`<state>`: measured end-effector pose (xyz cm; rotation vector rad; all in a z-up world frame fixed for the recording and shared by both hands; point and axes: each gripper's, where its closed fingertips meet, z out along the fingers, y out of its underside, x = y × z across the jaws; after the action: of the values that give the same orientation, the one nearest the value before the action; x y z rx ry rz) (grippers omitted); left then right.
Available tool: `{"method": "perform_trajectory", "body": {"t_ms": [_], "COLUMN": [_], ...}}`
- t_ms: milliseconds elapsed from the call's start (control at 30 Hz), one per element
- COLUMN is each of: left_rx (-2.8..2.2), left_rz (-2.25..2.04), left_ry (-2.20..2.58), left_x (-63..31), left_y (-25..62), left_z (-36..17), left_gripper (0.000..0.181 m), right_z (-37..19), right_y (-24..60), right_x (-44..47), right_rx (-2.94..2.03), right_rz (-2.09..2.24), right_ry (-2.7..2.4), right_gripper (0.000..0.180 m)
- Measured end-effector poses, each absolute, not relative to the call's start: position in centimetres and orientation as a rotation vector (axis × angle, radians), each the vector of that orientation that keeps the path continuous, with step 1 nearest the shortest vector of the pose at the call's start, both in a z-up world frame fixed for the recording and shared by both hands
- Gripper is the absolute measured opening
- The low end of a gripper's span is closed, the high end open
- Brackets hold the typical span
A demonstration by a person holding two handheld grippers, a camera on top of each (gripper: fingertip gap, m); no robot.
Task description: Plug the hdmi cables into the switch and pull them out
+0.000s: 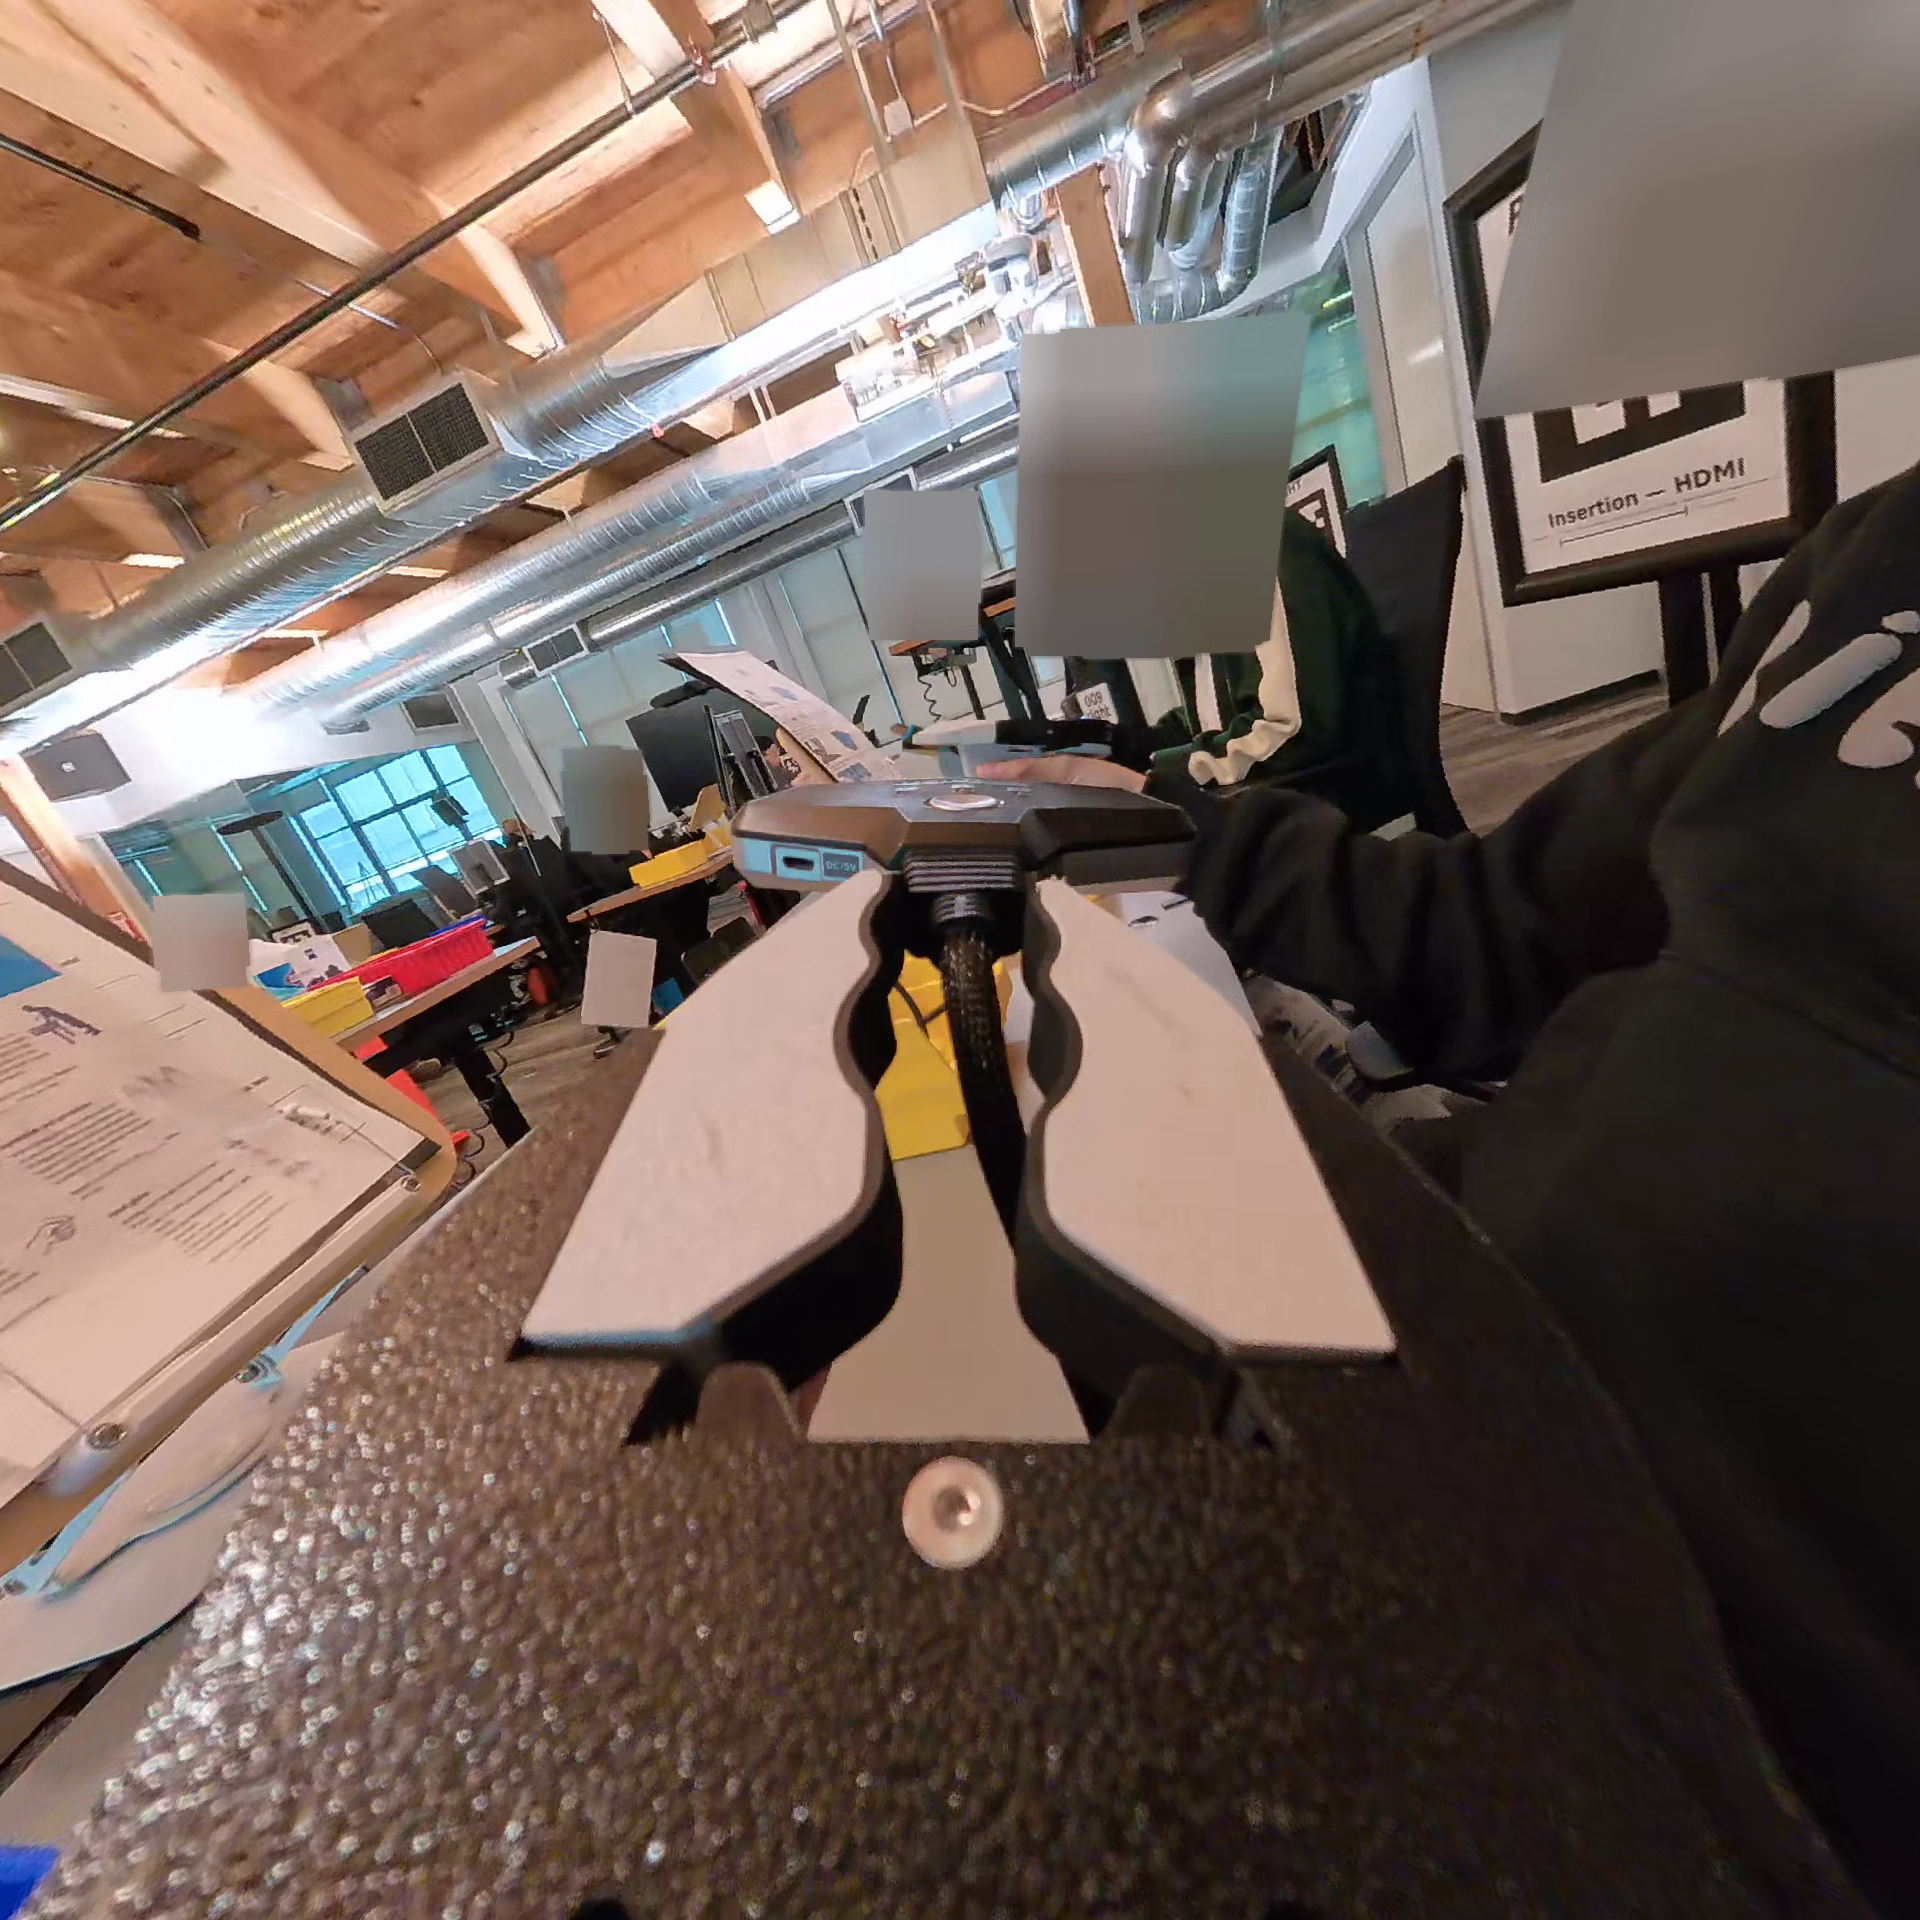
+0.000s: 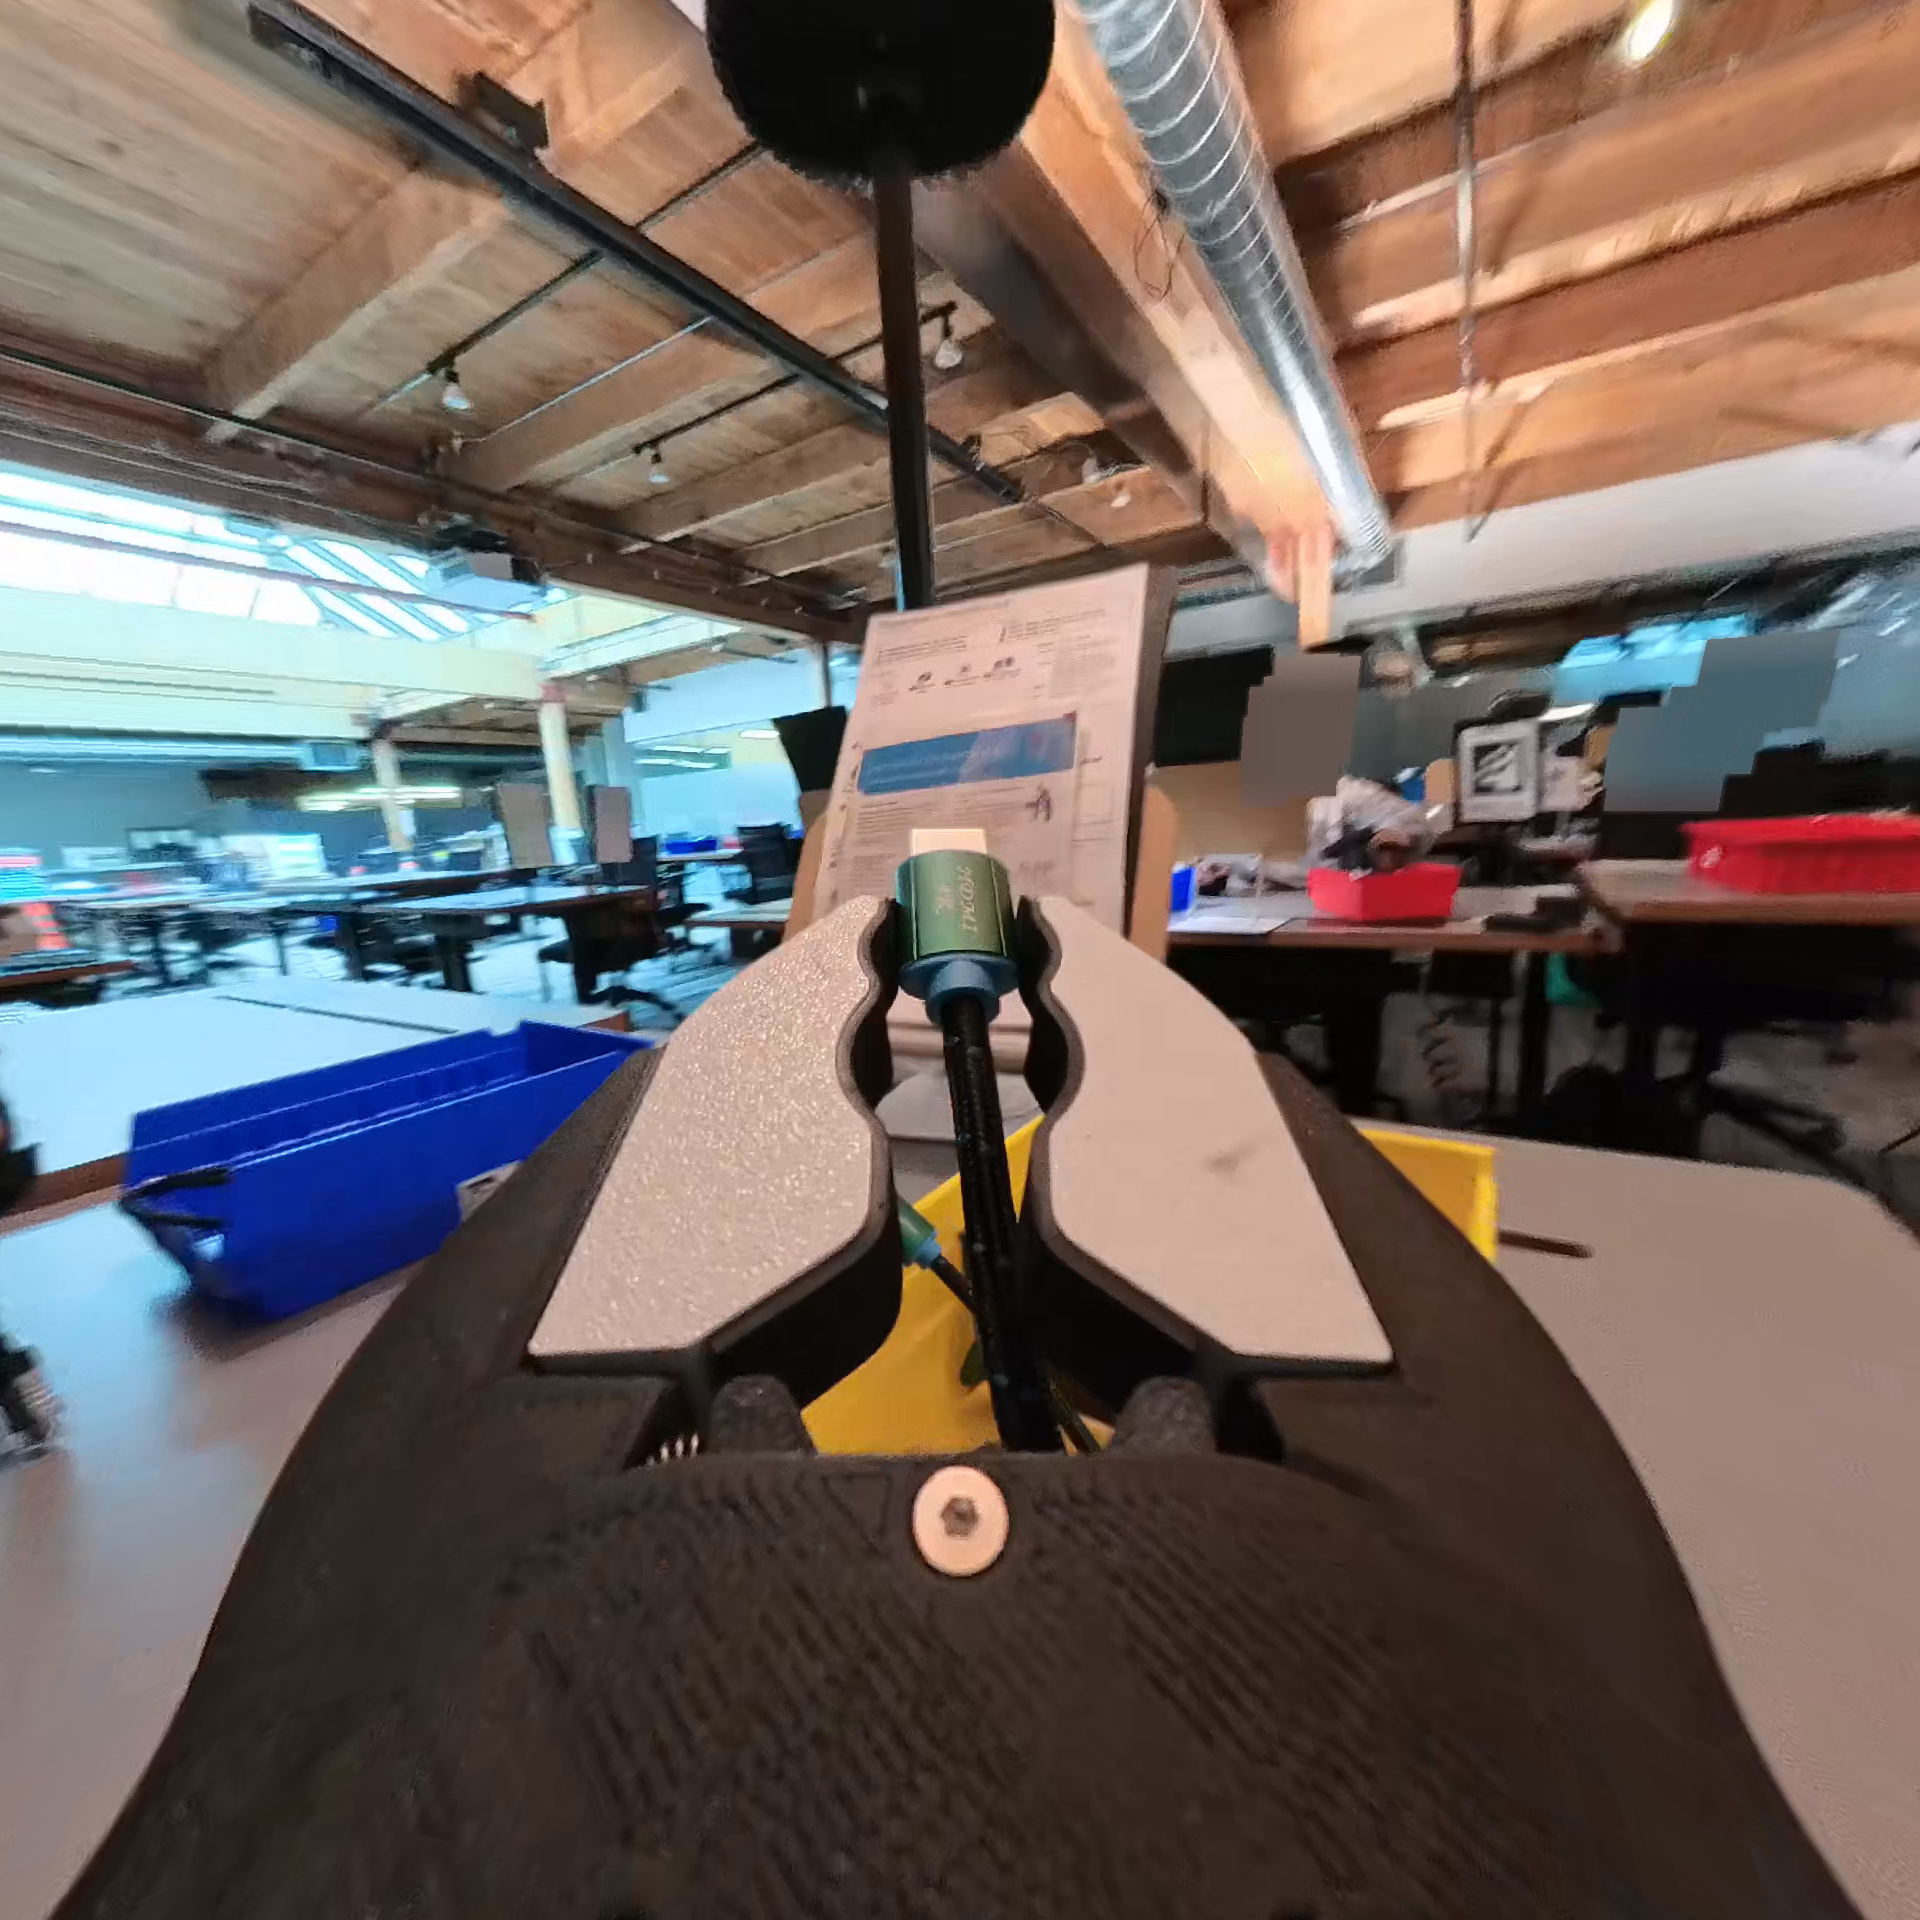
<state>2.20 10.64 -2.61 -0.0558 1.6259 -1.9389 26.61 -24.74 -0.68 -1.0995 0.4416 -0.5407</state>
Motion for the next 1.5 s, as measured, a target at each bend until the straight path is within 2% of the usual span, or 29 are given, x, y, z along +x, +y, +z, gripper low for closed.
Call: {"method": "perform_trajectory", "body": {"t_ms": [200, 500, 633, 767, 1033, 1333, 1500], "left_rx": [-0.069, -0.072, -0.071, -0.070, -0.064, -0.057, -0.056], "left_rz": [-1.964, -1.973, -1.977, -1.974, -1.990, -1.990, -2.008], "left_ry": [1.636, 1.633, 1.632, 1.635, 1.634, 1.643, 1.628], "left_x": [2.7, 2.7, 2.6, 2.6, 2.6, 2.5, 2.5], "left_y": [10.2, 10.4, 10.4, 10.3, 10.2, 10.0, 10.2], "left_z": [-3.0, -3.0, -3.1, -3.1, -3.2, -3.3, -3.2], "left_gripper": [0.022, 0.022, 0.022, 0.022, 0.022, 0.022, 0.022], "right_z": [-2.9, -11.2, -15.1, -16.7, -16.1, -17.1, -15.1], "right_y": [-20.6, -15.3, -13.9, -13.1, -13.9, -14.2, -15.2], "right_x": [28.5, 33.4, 33.5, 33.3, 29.7, 28.6, 27.4], "right_rx": [-1.325, -2.040, -2.245, -2.344, -2.525, -2.536, -2.486], "right_rz": [-0.536, -0.497, -0.466, -0.535, -0.667, -0.693, -0.742], "right_ry": [0.330, 0.173, 0.129, 0.047, -0.259, -0.308, -0.232], "right_gripper": [0.022, 0.022, 0.023, 0.030, 0.050, 0.045, 0.048]}}
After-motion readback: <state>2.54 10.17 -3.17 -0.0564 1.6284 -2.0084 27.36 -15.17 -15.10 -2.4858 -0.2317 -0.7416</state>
